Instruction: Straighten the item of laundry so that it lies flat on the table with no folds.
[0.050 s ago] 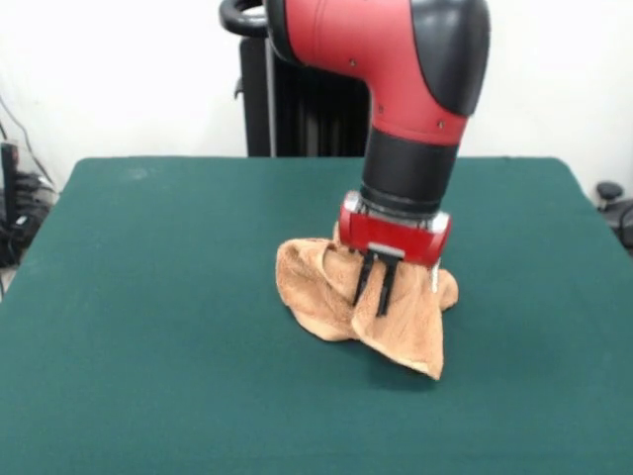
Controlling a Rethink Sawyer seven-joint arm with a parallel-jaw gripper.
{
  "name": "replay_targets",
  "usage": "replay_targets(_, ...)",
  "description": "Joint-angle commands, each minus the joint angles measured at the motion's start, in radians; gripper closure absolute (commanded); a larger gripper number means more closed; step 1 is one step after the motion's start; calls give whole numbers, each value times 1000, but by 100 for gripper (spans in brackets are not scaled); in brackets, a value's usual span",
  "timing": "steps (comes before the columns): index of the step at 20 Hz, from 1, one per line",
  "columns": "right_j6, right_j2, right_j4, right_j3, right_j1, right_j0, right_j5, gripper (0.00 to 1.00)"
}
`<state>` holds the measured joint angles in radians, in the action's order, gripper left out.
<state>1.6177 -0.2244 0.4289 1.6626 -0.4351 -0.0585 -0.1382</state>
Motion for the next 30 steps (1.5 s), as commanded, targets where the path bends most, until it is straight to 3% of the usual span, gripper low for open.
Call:
replay_targets(1, 209, 3, 3, 101, -158, -12, -237, 100)
replay_targets(12, 247, -88, -21, 80, -205, -71, -391, 100)
replay_targets(15, 292, -145, -23, 76, -225, -124, -445, 100)
replay_targets(21, 387, -304, -49, 7, -271, -259, -673, 100)
replay_targets(30, 427, -366, -35, 15, -307, -325, -783, 100)
